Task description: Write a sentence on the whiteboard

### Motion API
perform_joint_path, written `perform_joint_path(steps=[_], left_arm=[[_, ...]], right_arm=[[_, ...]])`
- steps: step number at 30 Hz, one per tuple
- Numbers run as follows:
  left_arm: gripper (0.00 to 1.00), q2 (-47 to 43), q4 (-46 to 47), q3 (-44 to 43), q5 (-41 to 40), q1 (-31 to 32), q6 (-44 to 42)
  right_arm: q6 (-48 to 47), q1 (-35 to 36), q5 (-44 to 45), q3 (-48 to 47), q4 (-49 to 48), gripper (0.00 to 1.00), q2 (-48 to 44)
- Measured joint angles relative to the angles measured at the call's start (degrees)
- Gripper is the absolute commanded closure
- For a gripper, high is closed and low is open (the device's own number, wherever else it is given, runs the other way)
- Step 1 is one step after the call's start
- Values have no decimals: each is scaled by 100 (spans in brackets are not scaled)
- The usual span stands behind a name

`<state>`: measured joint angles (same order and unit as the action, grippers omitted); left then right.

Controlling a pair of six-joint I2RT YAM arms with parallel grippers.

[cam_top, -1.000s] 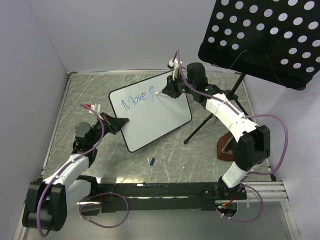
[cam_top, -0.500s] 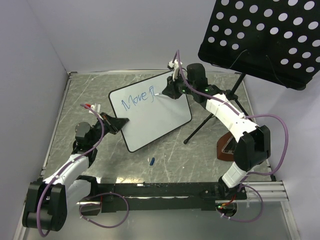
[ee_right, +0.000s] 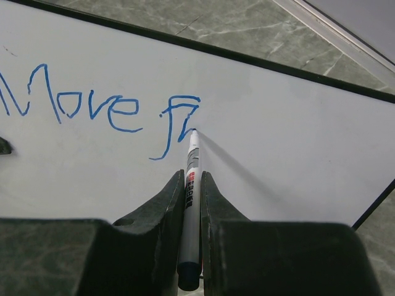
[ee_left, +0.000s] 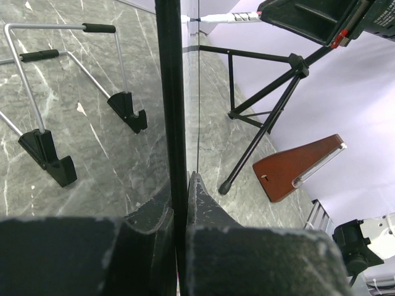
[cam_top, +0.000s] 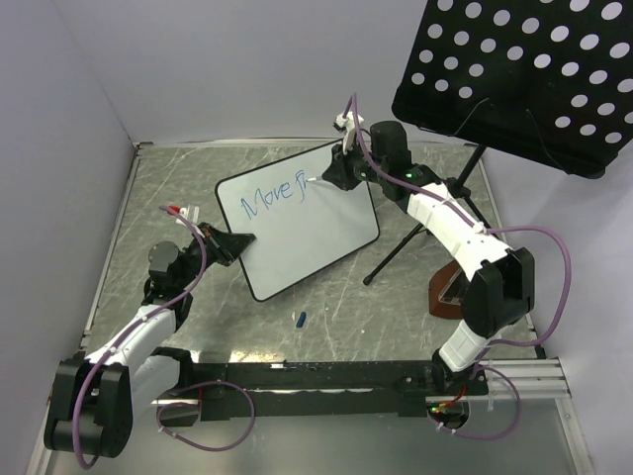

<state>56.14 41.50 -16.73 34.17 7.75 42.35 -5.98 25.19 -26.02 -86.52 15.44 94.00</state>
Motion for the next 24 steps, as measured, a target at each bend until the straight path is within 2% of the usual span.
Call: perform_joint_path(steps=[10, 24], left_arm=[[99, 0, 2, 0, 2, 0, -2], [99, -4, 4, 0, 11, 0, -17]], right_arm=[[37, -2, 136, -59, 0, 100, 11], [52, -195, -404, 2, -79, 100, -264]])
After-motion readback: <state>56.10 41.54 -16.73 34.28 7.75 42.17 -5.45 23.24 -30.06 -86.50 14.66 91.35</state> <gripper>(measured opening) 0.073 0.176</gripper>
